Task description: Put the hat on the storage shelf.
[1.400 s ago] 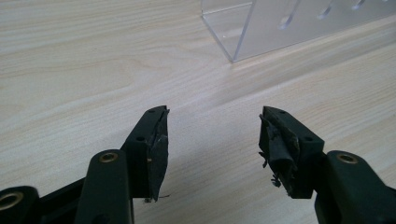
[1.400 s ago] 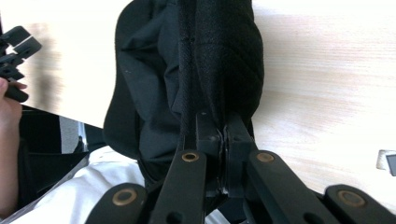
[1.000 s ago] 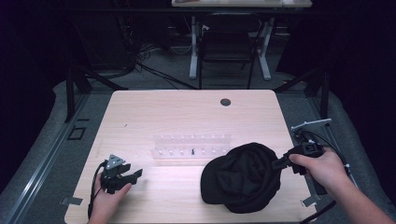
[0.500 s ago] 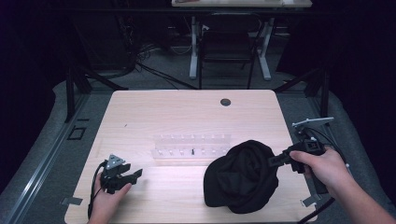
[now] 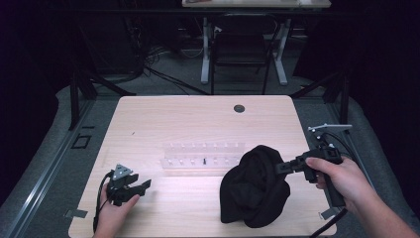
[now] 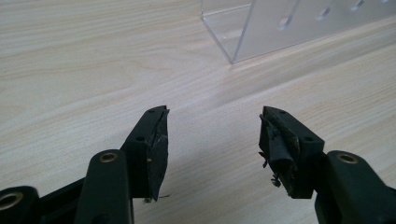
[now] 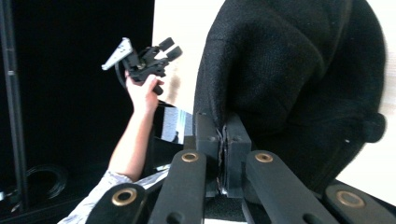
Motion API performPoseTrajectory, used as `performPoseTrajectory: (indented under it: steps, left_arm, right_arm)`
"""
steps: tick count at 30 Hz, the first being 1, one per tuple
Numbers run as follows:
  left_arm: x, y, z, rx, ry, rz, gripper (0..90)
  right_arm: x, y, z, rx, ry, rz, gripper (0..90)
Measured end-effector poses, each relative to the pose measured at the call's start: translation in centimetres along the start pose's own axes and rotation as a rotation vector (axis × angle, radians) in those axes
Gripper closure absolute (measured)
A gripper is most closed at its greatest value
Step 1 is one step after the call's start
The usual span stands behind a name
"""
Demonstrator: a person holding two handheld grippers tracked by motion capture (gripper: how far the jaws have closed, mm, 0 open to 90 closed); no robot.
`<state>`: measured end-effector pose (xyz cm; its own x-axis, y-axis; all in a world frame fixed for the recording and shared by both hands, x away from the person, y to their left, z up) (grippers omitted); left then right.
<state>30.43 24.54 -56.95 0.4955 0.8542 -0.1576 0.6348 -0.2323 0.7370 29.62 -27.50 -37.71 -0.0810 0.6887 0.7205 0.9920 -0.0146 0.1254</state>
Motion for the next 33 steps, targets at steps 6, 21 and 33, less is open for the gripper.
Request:
performPoseTrajectory:
  steps: [6,21,33]
  left_arm:
    - [0.0,0.0,0.1,0.001,0.001,-0.001,42.6]
    - [-0.1,0.0,0.1,-0.002,0.002,-0.002,42.6]
    - [0.0,0.0,0.1,-0.004,0.0,-0.002,41.8]
  right_arm:
    - [0.4,0.0,0.2,-0.004,0.05,-0.003,88.1]
    - [2.8,-0.1,-1.0,-0.043,0.17,-0.044,88.2]
    - [3.8,0.7,-1.6,-0.076,0.216,-0.087,88.2]
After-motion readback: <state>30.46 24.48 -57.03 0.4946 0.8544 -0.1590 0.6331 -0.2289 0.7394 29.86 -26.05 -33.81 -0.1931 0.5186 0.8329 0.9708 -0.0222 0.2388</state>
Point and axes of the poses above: each handheld gripper's, and its own axes: z roughly forward along the jaws, y roughly out of its top, x roughly to its left, the point moved 1 cm from there along z, roughly forward along the jaws, and after that the axes turned 6 degrees about -y, right-handed, at the moved point
